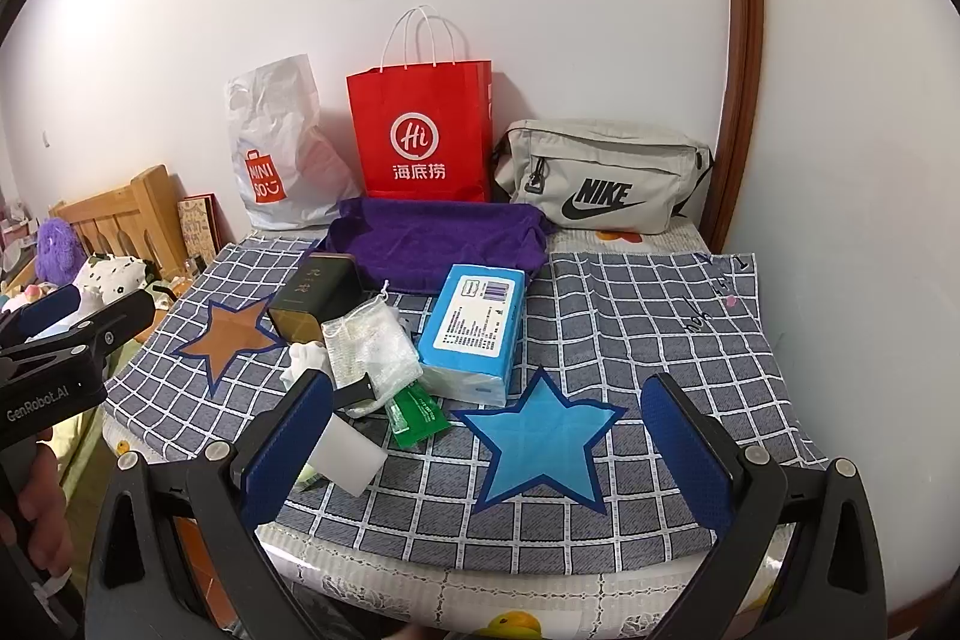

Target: Organize soft objects

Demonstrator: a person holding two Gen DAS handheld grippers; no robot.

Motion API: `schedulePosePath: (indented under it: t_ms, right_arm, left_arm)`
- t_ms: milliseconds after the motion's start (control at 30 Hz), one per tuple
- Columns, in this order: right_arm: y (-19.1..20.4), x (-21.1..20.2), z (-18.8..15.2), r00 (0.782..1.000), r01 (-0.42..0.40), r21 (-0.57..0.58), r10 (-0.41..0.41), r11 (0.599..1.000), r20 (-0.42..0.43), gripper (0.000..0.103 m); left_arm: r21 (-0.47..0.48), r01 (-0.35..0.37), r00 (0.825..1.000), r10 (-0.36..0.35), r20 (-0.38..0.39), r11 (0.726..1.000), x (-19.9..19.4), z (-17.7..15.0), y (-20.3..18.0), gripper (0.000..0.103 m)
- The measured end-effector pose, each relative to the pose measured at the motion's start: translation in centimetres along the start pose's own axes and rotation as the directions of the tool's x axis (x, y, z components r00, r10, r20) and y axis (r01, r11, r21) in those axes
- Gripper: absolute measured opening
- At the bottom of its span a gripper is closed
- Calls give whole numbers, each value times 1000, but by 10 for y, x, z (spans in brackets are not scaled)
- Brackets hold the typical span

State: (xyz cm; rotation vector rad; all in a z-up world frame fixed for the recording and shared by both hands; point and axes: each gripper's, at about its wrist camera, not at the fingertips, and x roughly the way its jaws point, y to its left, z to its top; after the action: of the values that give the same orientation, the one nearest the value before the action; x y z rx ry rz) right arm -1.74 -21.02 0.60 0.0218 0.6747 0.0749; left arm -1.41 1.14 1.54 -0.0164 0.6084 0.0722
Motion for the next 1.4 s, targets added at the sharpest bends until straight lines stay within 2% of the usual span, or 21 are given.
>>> schedulePosePath:
  t_ms: [1400]
  right_arm:
    - [4, -10, 0, 1000, -4, -2, 4, 1000, 16, 101]
  left_arm:
    - [5, -11, 1000, 11, 3, 1000, -2, -1, -2, 103]
